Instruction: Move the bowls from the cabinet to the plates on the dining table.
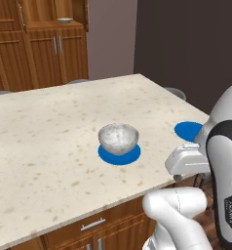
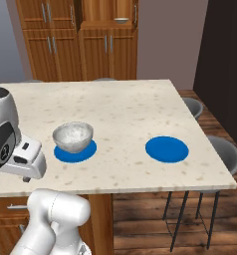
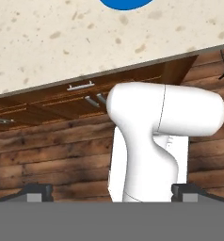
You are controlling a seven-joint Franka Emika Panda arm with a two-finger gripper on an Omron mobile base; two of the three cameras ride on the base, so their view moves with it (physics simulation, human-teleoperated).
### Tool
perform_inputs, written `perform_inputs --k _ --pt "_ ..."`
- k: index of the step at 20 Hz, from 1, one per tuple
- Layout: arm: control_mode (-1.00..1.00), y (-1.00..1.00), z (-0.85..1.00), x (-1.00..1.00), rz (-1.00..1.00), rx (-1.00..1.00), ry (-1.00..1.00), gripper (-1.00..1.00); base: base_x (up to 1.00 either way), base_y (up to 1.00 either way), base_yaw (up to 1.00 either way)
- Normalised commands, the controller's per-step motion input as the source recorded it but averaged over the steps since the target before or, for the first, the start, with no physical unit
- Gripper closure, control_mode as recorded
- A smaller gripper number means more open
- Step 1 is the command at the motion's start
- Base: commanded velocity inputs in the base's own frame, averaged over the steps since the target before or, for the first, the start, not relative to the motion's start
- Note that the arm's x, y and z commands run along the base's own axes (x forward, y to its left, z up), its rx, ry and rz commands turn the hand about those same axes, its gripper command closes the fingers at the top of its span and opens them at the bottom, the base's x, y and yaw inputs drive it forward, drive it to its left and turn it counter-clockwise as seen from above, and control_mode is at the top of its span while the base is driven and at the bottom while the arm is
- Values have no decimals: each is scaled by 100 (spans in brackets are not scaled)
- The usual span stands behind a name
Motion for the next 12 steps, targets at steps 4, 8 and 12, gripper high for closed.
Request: perform_inputs --k 4,8,12 --pt "-100 0 0 0 0 0 0 -100 0 0 0" --pt "-100 0 0 0 0 0 0 -100 0 0 0" --pt "100 0 0 0 0 0 0 -100 0 0 0"
